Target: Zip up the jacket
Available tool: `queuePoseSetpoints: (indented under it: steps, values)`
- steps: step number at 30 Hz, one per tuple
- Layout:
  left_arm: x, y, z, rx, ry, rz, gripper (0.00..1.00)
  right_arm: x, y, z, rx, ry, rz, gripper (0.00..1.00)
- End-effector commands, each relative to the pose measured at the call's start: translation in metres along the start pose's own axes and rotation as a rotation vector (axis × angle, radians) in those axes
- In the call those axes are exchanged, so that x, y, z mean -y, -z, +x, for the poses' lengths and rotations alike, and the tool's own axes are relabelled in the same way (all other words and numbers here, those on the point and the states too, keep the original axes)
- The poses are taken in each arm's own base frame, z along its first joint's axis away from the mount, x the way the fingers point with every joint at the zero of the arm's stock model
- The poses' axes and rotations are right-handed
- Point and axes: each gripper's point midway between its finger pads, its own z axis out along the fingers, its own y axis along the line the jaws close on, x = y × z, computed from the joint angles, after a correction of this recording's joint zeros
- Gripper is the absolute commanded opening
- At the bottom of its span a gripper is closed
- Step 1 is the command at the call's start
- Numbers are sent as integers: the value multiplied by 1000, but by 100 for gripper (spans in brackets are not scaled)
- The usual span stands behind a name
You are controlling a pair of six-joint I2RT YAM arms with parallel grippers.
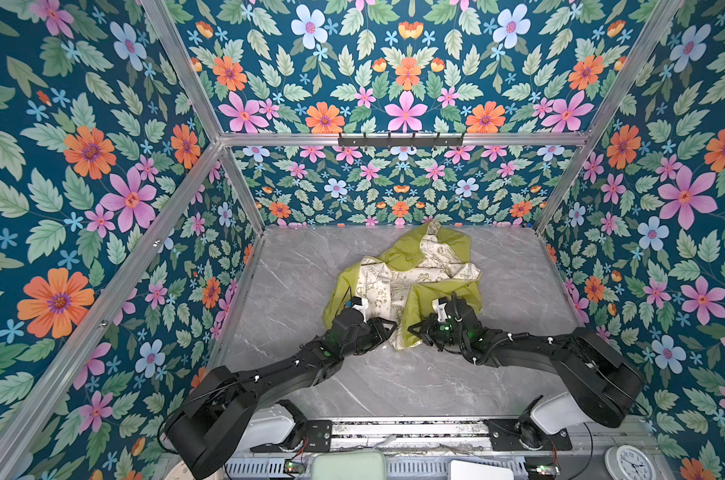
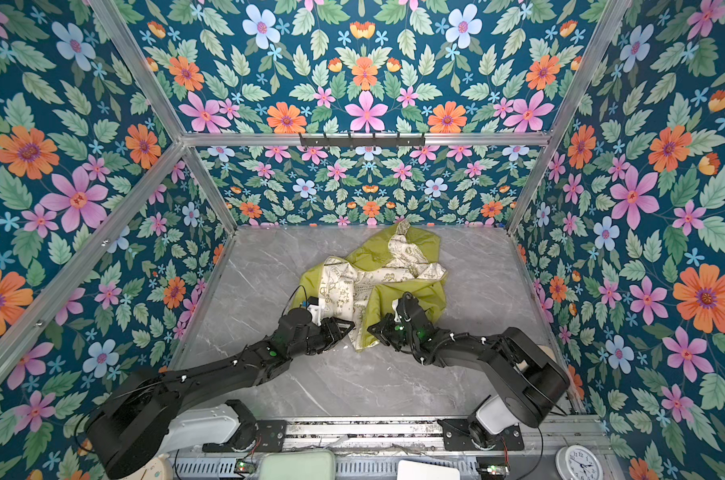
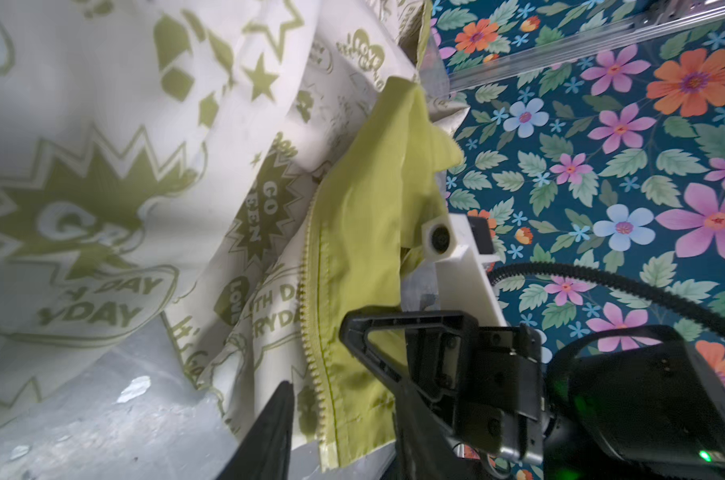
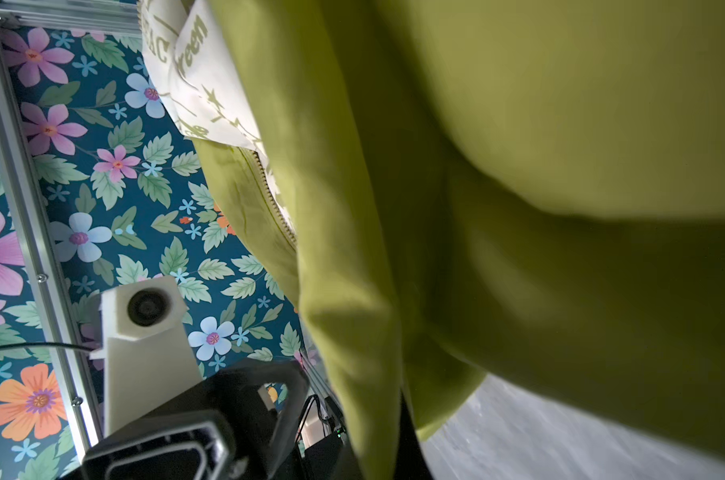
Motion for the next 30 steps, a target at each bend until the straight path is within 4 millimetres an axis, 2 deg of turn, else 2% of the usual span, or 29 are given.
queuePoseSetpoints:
  steps: [1,5,7,12,16,18,19,21,22,26,30]
  values:
    - [15,0,0,-3,7,82,42,-41,-8,-5,0,67,-194,0]
    - [13,4,0,9,6,77,43,-41,-32,-4,-26,59,-207,0]
    - [10,5,-1,14,9,63,43,-41,-38,-5,-24,51,-203,0]
    - [-6,8,0,18,16,4,44,-49,-37,-9,-3,27,-188,0]
    - [-8,12,-4,34,35,9,55,-59,-27,-11,21,23,-182,0]
    - [-2,12,-8,46,35,30,66,-62,-24,-12,29,25,-182,0]
    - [4,12,-10,53,30,50,69,-60,-25,-12,26,20,-170,0]
    - [15,12,-14,63,25,92,70,-73,-18,-12,32,14,-192,0]
    - [21,12,-15,65,23,117,69,-76,-17,-12,34,10,-203,0]
    - [34,12,-19,73,18,161,48,-85,-15,-11,22,19,-208,0]
    - [33,13,-19,76,16,155,27,-78,-14,-12,27,25,-156,0]
